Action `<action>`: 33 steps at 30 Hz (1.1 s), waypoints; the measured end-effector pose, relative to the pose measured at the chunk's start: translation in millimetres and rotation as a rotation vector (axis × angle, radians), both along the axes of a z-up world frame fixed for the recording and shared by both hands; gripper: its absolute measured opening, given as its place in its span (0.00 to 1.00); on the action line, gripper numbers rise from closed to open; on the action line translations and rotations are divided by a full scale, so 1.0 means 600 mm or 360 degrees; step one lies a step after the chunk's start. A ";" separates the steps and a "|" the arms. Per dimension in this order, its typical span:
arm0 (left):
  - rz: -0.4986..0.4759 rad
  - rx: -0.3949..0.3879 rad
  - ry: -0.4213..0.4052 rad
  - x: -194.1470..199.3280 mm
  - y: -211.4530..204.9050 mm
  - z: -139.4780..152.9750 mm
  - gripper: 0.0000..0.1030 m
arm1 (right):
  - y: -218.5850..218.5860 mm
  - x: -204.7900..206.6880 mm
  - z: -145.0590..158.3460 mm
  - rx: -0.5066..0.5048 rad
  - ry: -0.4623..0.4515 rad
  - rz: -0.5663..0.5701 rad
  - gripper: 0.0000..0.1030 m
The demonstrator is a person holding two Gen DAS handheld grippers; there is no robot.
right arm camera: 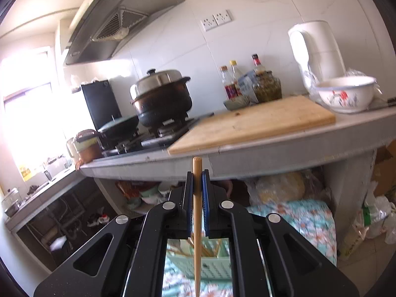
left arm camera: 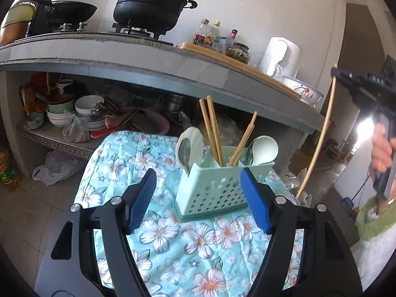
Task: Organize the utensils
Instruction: 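Open the left tool to drop its chopstick into the holder, then lower the right tool's chopstick into the holder and open the right tool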
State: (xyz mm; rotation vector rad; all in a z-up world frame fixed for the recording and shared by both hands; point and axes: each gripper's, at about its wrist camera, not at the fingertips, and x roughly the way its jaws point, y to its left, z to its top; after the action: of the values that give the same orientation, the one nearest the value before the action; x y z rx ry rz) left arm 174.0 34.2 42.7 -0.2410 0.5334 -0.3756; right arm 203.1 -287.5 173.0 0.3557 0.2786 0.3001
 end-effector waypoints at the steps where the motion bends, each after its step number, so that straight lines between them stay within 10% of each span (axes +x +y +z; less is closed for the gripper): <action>1: 0.0000 0.0012 0.0016 -0.006 0.004 -0.011 0.65 | 0.002 0.010 0.011 0.0003 -0.0024 -0.0001 0.07; 9: -0.0001 0.0073 0.0060 -0.021 0.016 -0.048 0.67 | 0.046 0.078 0.031 -0.0046 -0.0094 -0.0019 0.07; 26: 0.0000 0.0108 0.0077 -0.008 0.015 -0.066 0.67 | 0.103 0.160 -0.091 -0.0288 0.0025 -0.0016 0.07; 33: -0.0002 0.0106 0.0079 -0.004 0.012 -0.066 0.67 | 0.096 0.150 -0.048 -0.0204 -0.0070 0.0017 0.07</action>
State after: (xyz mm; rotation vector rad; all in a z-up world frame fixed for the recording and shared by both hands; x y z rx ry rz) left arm 171.6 41.2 3.0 -0.1863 0.5937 -0.3530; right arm 292.9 -229.7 144.2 0.2210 0.2553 0.2988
